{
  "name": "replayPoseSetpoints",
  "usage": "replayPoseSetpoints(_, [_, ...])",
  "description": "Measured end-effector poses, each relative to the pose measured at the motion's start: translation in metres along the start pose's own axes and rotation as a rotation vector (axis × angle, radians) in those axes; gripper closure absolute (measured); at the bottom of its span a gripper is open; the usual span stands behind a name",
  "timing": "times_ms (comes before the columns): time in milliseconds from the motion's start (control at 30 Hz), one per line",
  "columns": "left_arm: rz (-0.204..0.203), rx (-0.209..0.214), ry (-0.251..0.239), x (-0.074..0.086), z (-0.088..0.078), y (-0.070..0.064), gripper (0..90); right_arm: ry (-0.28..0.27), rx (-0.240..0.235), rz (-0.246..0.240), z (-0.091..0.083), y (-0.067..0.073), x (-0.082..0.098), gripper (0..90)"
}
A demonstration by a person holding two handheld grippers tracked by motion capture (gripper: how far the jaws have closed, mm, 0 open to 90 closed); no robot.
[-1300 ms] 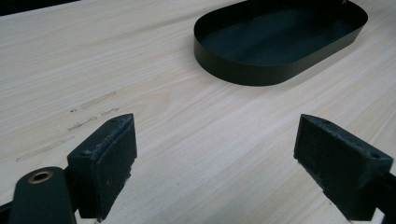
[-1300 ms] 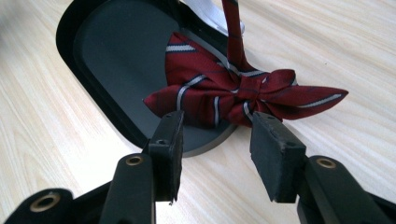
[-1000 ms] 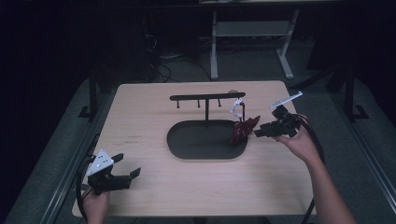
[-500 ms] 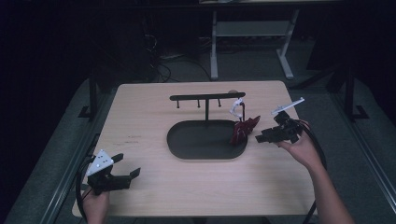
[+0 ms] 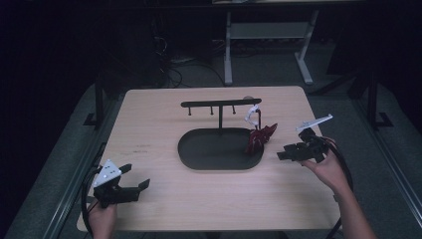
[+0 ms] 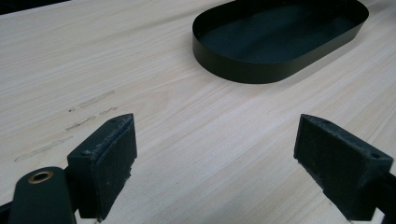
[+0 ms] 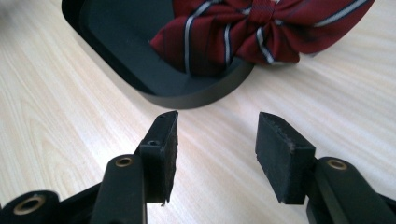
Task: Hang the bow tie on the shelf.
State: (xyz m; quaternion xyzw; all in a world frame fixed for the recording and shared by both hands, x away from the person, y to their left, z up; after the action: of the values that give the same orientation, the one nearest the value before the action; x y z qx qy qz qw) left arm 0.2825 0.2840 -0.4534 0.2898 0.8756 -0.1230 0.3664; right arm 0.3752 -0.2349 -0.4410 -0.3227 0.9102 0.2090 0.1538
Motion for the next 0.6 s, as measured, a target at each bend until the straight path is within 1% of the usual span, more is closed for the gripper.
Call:
replayPoseSetpoints(367, [0.001,0.000,0.000,0.000,0.000,0.000,13.1,0.010,-0.010,0.004,0.006,0.002,0.018,47.0])
replayPoseSetpoints(600, [0.002,-0.001,0.002,0.000,0.000,0.000,13.1,-0.001,-0.014,0.012,0.008,0.003,0.028,46.6])
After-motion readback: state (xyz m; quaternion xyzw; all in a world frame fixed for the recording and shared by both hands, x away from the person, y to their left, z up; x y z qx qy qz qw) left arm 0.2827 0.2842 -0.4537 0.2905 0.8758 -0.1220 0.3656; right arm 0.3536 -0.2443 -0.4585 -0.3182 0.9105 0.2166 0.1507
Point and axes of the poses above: each handheld gripper's, and its own axes: z roughly forward along the jaws, x roughly out of its underside, y roughly to its left, the point moved 5 cm from there along z, roughly forward along the jaws, and after that the axes turned 13 degrees about y, right-handed, at the moved point
